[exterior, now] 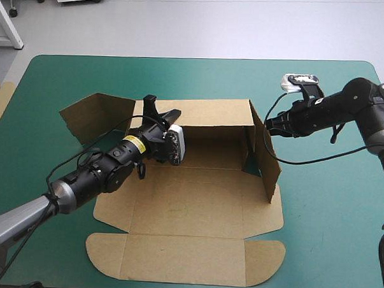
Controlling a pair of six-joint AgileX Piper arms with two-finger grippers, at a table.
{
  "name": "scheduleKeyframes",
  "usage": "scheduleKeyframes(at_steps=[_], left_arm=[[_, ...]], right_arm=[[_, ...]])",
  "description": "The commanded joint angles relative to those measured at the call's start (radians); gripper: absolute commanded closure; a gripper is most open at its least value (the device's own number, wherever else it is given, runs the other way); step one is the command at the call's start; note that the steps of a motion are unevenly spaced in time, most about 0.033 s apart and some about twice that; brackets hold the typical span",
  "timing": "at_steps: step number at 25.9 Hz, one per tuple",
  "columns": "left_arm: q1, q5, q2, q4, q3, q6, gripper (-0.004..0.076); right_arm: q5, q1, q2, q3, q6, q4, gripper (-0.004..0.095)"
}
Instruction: Fold the box
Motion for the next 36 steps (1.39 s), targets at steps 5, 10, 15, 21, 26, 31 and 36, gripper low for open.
scheduleKeyframes(at_steps=[5,10,15,21,26,31,36], left_arm=[[-0.007,-0.016,-0.02,-0.027,-0.017,-0.023,0.0734],[-0.007,-0.016,-0.02,-0.027,-0.017,-0.023,0.0734],[-0.007,-0.016,-0.02,-0.027,-0.017,-0.023,0.0734],[-0.007,-0.013,-0.02,-0.027,-0.017,-0.023,0.0734],[-0.007,-0.011,-0.02,-0.027,-0.017,-0.023,0.0734],[-0.007,-0.002,-0.02,-0.027,-0.017,-0.023,0.0734],[-0.007,-0.002,-0.02,-0.019,-0.017,-0.023,0.0734]], right_arm=[[0.075,0.027,-0.061,0.022,0.006,0.041,0.0638],[0.01,0.057,-0.092,0.087,-0.041,0.041,0.0639],[-0.156,0.062,-0.165,0.221,-0.122,0.042,0.0638],[-0.392,0.062,-0.239,0.418,-0.423,0.231,0.0638],[-0.404,0.062,-0.228,0.477,-0.618,0.341,0.0546],[-0.381,0.062,-0.228,0.482,-0.674,0.351,0.0325],[-0.39,0.062,-0.228,0.482,-0.811,0.484,0.0254]])
